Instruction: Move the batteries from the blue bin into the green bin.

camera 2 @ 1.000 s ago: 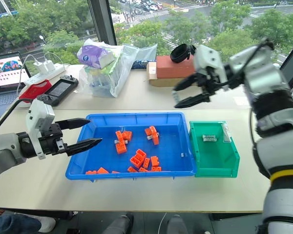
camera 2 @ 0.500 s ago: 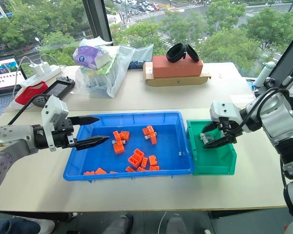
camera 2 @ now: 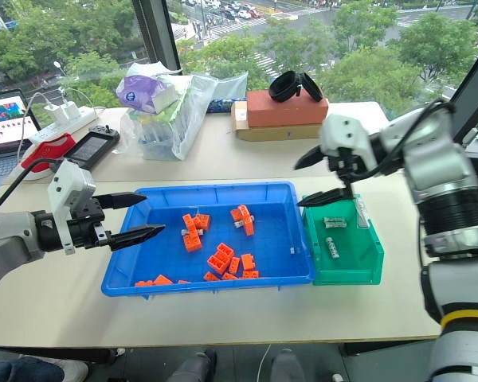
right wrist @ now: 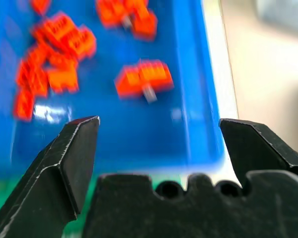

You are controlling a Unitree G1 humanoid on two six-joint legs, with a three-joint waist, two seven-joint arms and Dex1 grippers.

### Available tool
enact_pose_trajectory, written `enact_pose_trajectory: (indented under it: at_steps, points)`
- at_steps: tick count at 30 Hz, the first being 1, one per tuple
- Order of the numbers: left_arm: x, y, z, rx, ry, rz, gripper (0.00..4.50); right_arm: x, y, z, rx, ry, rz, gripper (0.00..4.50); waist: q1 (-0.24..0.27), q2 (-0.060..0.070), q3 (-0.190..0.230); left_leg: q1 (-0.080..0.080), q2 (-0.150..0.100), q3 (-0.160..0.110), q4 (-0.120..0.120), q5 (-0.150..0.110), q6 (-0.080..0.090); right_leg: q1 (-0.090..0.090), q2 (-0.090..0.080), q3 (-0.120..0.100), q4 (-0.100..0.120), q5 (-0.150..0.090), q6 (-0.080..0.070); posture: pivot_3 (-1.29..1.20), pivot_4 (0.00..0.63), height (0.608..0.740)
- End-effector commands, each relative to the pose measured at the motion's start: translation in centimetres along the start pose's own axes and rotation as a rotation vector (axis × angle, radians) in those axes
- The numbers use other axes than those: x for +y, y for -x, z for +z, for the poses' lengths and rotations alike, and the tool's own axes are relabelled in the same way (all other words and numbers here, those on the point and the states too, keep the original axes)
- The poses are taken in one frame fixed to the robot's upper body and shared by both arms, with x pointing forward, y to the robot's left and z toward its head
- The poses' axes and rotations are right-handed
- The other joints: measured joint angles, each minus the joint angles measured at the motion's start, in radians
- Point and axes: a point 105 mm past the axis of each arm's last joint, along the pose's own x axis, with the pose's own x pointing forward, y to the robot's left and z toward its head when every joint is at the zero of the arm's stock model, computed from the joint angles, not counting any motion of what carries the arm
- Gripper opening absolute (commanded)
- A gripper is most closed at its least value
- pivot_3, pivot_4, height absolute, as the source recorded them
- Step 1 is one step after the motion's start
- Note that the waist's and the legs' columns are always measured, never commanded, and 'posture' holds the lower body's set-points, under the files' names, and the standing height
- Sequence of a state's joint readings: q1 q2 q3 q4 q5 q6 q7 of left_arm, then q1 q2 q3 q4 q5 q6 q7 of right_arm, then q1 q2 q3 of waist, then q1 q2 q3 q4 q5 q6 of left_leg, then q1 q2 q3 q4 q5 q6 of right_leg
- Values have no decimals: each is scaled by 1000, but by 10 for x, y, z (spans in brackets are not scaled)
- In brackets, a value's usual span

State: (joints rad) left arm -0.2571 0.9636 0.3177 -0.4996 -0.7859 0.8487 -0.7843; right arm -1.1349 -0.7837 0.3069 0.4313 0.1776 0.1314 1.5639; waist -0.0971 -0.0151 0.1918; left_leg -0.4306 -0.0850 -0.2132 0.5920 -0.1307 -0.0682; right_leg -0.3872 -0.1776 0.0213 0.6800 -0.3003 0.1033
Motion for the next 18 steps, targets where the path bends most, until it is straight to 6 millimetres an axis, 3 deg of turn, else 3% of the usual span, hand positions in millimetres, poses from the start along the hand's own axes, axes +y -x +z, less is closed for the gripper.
enact_pose_trajectory:
  at_steps: [1,4,8,13,18]
  points:
    - [2,10,7,-3,-41,56,4500,-13,-28,15,-7,93,-15,4491,-1,0,0,0,0,0,0,0,0,0,0,0,0,0,0,0,150,740]
    - [3,14,5,10,-34,92,4500,-20,-59,7,17,41,-18,4491,-3,0,0,1,0,-1,0,0,-1,0,0,0,1,0,0,0,150,740]
    - [0,18,4,12,-23,121,4500,-33,-82,-3,58,-91,-98,4491,1,0,0,0,0,-1,-1,1,-1,0,0,0,0,1,-1,0,150,740]
    - [-3,24,-2,23,-3,153,4500,-19,-89,13,11,-353,-23,4491,1,0,0,0,0,-1,-1,1,-2,-1,0,0,1,1,-1,0,150,740]
    - [-5,22,-7,24,8,157,4500,-8,-94,10,99,-576,-54,4491,0,0,0,0,0,-2,-1,1,-1,-1,0,0,1,1,-1,0,150,740]
